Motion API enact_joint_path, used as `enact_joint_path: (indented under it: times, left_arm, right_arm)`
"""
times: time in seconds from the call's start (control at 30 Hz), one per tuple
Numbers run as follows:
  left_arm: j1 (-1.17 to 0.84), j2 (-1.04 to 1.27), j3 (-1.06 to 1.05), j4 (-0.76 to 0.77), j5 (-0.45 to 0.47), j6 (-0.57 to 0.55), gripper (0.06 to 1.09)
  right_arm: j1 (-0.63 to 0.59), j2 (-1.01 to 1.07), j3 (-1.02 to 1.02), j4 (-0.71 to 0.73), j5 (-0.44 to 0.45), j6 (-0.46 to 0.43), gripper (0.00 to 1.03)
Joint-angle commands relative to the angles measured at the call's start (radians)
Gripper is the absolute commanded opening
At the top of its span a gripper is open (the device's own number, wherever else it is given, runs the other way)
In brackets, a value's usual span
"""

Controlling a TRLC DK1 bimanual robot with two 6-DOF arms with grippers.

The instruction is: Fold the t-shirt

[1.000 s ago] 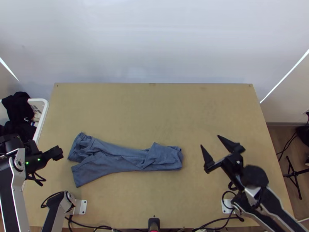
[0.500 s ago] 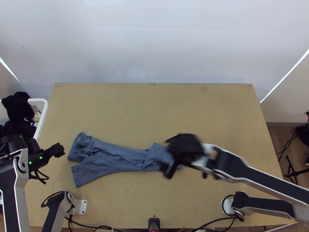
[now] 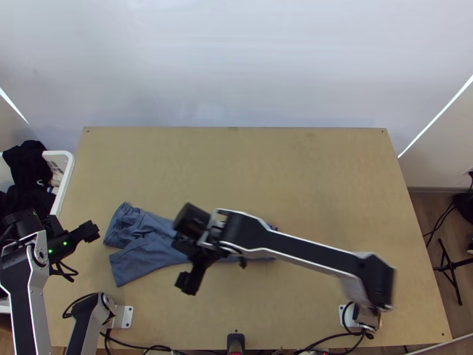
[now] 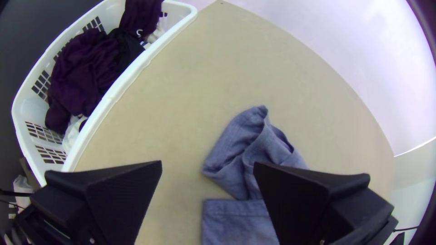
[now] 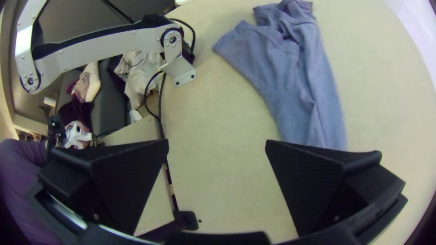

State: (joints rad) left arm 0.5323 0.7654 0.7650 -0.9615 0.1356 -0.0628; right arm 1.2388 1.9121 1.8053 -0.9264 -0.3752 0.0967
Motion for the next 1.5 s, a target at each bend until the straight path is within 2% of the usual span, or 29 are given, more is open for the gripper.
enact_joint_path:
  times: [0.0,0.07,0.2,0.23,0.33,0.43,0.47,0.53,0.73,0.97,1.13,1.2,1.47]
  left_arm:
    - [0.008,-0.002,-0.016,0.038,0.002,-0.002,1.04]
    - [0.008,-0.002,-0.018,0.041,0.002,-0.005,1.04]
    - [0.009,-0.043,-0.021,0.067,0.002,-0.019,1.04]
    - [0.009,-0.057,-0.023,0.076,0.001,-0.025,1.04]
    - [0.008,-0.063,-0.03,0.083,0.002,-0.031,1.04]
    - [0.009,-0.052,-0.039,0.084,0.002,-0.032,1.04]
    - [0.008,-0.052,-0.041,0.089,0.002,-0.032,1.04]
    - [0.008,-0.052,-0.039,0.09,0.002,-0.037,1.04]
    - [0.005,-0.041,-0.029,0.09,0.004,-0.04,1.04]
    - [-0.003,-0.026,-0.02,0.089,0.004,-0.04,1.04]
    - [-0.003,-0.006,-0.015,0.092,0.004,-0.04,1.04]
    - [-0.006,-0.003,-0.013,0.095,0.004,-0.042,1.04]
    - [-0.011,0.009,-0.012,0.096,0.004,-0.069,1.04]
  right_arm:
    - [-0.024,0.2,0.218,-0.052,-0.068,0.001,0.99]
    - [-0.038,0.235,0.258,-0.052,-0.079,-0.009,0.99]
    - [-0.045,0.278,0.267,-0.029,-0.08,-0.086,0.9]
    - [-0.05,0.288,0.267,-0.028,-0.082,-0.086,0.84]
    - [-0.065,0.304,0.278,-0.023,-0.126,-0.08,0.56]
    - [-0.07,0.314,0.299,-0.023,-0.143,-0.075,0.42]
    - [-0.071,0.318,0.307,-0.023,-0.146,-0.075,0.41]
    - [-0.082,0.337,0.341,-0.026,-0.166,-0.072,0.3]
    - [-0.119,0.433,0.499,-0.114,-0.268,-0.029,0.32]
    - [-0.136,0.496,0.505,-0.149,-0.264,-0.032,0.35]
    - [-0.131,0.513,0.505,-0.149,-0.174,-0.095,0.35]
    - [-0.133,0.522,0.506,-0.149,-0.149,-0.124,0.39]
    - [-0.134,0.531,0.503,-0.144,-0.065,-0.242,0.39]
